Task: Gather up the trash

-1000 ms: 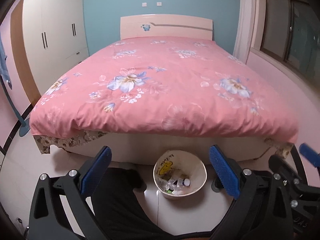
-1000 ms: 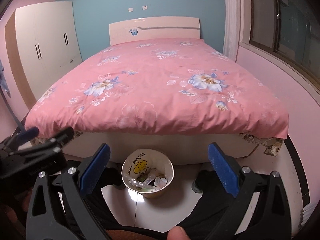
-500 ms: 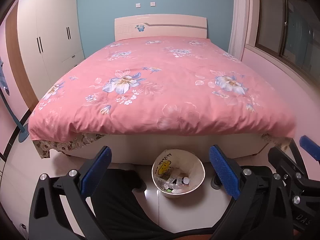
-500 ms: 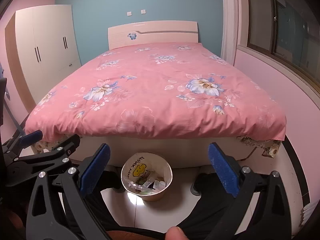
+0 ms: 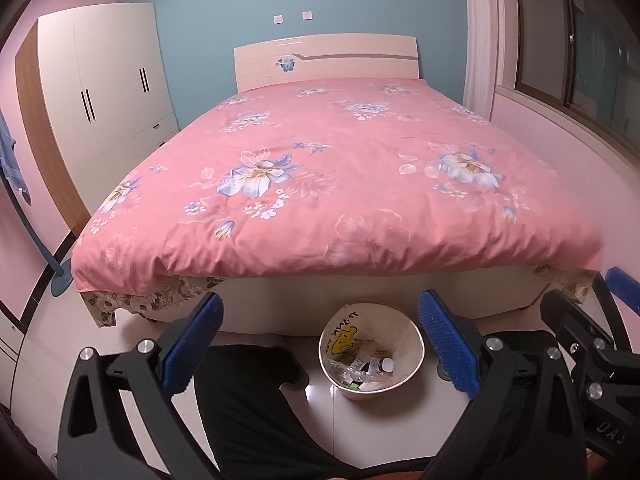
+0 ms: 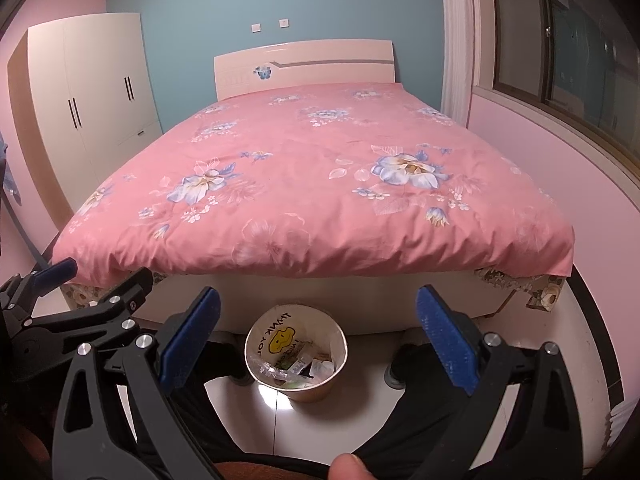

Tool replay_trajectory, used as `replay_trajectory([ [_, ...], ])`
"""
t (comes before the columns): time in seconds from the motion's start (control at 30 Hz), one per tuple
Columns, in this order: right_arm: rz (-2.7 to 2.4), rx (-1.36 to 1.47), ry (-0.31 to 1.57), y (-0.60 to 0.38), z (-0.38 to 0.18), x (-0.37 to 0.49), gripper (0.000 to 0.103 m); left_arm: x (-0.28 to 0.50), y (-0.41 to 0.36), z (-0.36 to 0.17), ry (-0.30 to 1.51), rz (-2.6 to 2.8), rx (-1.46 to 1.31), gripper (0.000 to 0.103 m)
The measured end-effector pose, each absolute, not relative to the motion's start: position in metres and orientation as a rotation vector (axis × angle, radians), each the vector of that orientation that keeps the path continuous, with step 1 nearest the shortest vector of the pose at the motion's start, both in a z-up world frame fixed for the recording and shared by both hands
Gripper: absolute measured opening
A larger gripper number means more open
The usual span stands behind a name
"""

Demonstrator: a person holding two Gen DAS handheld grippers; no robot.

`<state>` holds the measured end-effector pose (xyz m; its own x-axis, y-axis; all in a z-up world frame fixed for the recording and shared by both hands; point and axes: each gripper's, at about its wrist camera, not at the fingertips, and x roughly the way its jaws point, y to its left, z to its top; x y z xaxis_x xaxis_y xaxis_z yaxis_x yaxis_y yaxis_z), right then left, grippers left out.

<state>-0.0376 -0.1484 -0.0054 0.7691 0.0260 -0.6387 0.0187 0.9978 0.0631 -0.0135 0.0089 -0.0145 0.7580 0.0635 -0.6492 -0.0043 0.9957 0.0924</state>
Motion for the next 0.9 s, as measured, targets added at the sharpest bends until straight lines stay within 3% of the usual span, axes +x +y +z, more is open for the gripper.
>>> replay_trajectory([
  [0.9,0.000,0.071,0.707,-0.1451,-0.0112,-0.0358,0.096,-0.0141,0.0114,-0.0171,0.717,0.047,0.096,0.099],
])
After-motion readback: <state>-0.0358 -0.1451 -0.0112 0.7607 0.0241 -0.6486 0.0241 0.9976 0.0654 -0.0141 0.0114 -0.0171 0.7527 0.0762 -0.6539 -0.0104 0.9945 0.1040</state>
